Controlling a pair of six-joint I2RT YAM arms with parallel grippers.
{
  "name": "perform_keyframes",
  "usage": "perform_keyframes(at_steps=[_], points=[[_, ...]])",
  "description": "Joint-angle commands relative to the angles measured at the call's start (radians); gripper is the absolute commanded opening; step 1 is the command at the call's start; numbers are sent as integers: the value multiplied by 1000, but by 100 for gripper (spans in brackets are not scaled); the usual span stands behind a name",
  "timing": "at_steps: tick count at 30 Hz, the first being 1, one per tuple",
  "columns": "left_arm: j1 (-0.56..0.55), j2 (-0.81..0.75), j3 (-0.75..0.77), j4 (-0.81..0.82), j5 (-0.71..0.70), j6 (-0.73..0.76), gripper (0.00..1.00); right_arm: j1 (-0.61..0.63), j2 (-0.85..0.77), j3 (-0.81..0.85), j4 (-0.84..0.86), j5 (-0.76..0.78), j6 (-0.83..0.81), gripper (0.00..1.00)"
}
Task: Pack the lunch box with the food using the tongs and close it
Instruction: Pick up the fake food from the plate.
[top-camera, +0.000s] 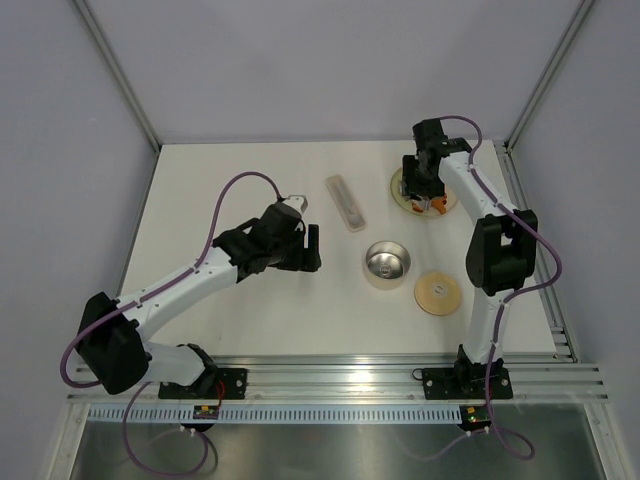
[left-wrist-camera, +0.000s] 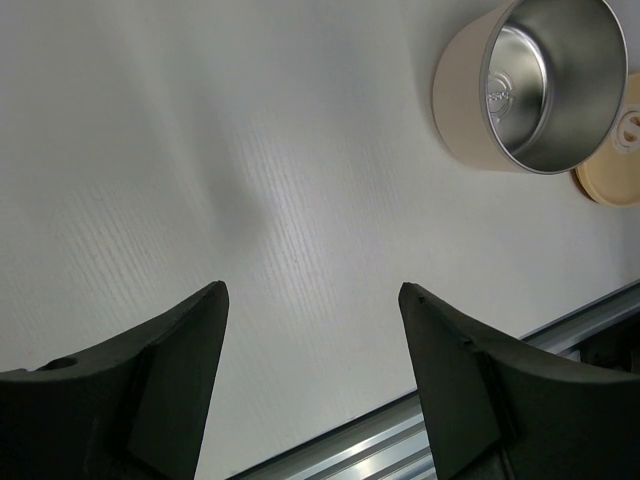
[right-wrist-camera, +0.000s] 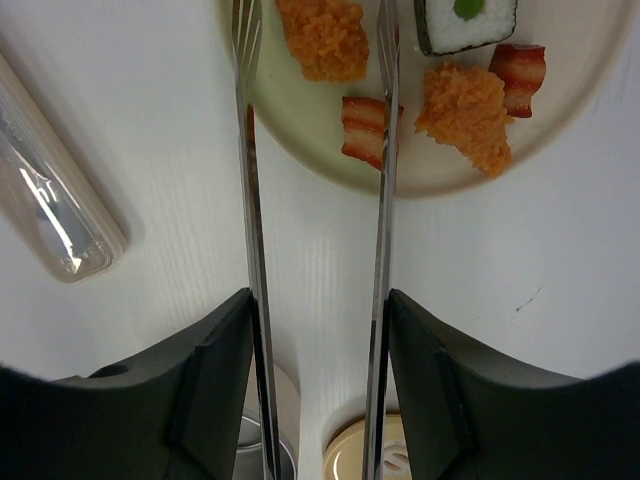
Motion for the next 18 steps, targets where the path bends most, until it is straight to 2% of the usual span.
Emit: perform_keyframes(at_steps=[1,14,18], points=[[5,8,49,0,-24,24,73,-3,23,60,-13,-10,-34,61],[5,13,43,-18,-38,29,73,-3,-1,43,-13,-69,-24,50],[4,36,52,-18,-25,30,73,-3,-19,38,-23,-76,-14,42]])
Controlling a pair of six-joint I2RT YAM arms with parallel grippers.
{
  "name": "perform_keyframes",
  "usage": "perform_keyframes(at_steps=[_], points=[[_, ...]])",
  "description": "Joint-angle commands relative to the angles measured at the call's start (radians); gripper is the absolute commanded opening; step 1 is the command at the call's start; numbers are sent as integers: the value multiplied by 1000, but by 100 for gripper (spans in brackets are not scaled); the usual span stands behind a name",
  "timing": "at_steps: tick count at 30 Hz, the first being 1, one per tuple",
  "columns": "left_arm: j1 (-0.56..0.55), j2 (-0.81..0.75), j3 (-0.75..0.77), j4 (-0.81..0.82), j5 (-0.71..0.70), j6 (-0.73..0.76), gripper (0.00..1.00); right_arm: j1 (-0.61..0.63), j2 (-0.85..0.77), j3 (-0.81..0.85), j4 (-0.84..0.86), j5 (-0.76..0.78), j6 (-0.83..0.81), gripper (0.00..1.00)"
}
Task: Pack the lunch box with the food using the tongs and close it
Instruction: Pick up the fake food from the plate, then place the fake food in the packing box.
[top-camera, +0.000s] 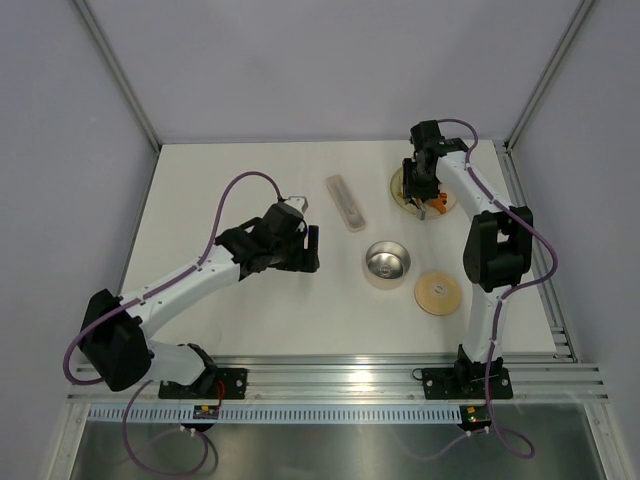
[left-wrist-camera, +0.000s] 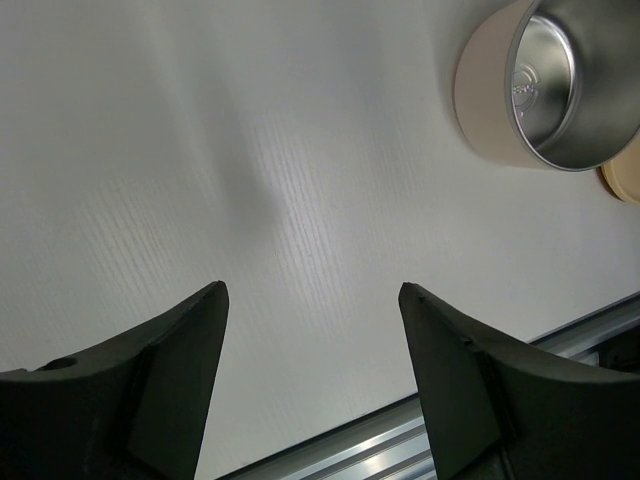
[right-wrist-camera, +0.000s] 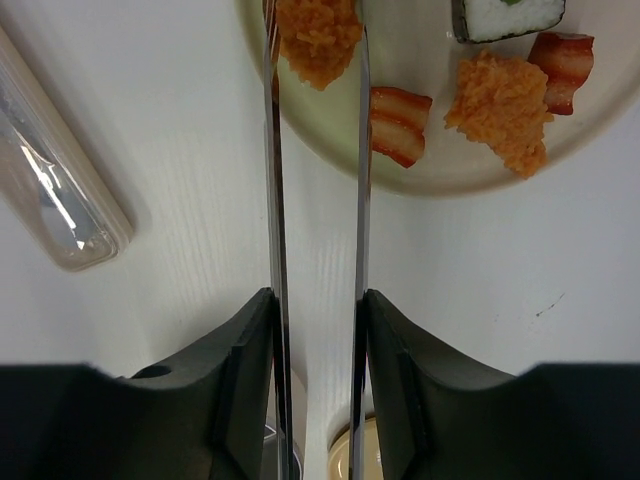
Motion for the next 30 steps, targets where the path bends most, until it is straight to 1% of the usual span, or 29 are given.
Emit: perform_keyframes(at_steps=[1,3,4,5,10,13,15,16,19,20,24,26,30], points=[[3,24,38,17,-7,21,73,-2,-71,10,0,-31,1,37],[3,27,42,17,-7,24,73,-2,-92,-4,5,-25,7,29],[5,27,42,16,-7,24,73,-2,-100,-7,6,-19,10,23],[3,27,44,16,-7,26,73,0,-114,-12,8,-16,14,22],[5,21,44,4,-33,27,73,-2,-161,-6,-23,-24,47,20],[6,27,50,-9,-54,24,73,-2,-215,-9,-47,-25,83,19],[6,27,54,-10,-60,23,73,-2,-279,-28,-75,-7,106,18],[6,25,54,-9,-62,23,73,0,-280,-29,-86,-5,106,18],[9,21,61,-6,-70,23,73,0,-368,-81,-112,-7,129,18],[11,22,70,-9,-71,23,73,1,-425,-125,-115,-11,141,18],[22,33,104,-36,-79,35,73,20,-566,-243,-144,-27,153,18],[28,38,120,-38,-85,41,73,35,-649,-315,-155,-22,170,18],[41,61,168,-42,-85,38,73,90,-758,-398,-190,-24,208,18]])
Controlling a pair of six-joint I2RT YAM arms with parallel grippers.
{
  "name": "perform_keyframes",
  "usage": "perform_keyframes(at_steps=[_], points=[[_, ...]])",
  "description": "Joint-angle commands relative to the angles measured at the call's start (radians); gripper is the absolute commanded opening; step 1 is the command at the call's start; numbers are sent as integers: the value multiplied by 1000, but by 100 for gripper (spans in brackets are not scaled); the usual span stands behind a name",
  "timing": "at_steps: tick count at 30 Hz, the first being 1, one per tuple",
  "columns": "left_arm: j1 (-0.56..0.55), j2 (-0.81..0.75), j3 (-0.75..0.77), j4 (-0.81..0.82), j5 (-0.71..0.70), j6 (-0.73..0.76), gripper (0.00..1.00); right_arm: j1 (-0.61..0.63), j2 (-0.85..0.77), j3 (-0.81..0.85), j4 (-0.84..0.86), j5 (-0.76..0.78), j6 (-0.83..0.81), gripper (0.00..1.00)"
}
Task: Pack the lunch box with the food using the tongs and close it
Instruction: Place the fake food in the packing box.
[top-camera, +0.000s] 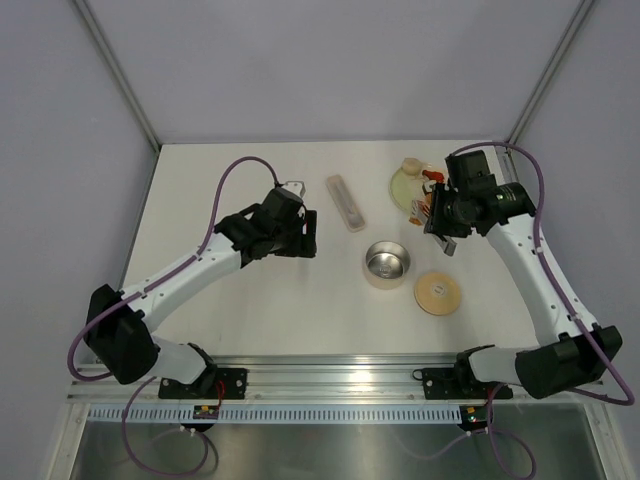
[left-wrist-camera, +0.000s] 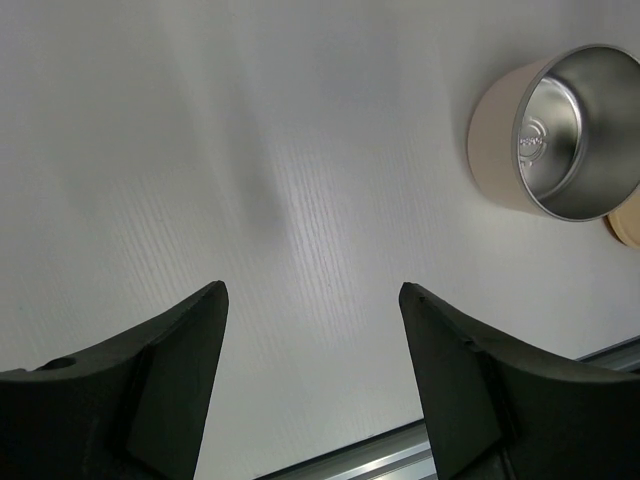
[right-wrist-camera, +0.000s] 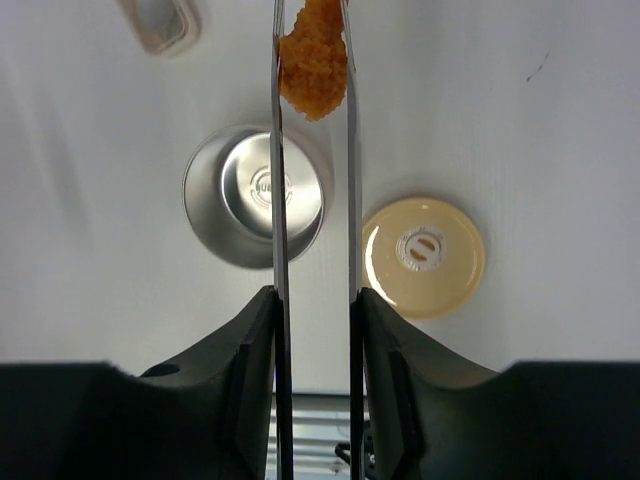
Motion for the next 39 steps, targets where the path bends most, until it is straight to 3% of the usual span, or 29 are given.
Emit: perform_keyframes(at_steps=[1,10,26,29,36,39], points=[[12,16,68,17,-23,15,73,55,-89,-54,-44,-14,52,17],[18,34,81,9,-4,12,73,235,-149,-96,-116,-2,86,18],[22,62,92,-6,3,12,73,293,-54,-169,-37,-56,69,22],[22,62,91,-3,5,9,73,295,-49,-168,-32,-56,68,26],[22,63,91,0,9,10,73,299,-40,-157,-24,-56,71,50],[23,65,92,-5,5,9,73,301,-40,-157,-21,-54,72,52]])
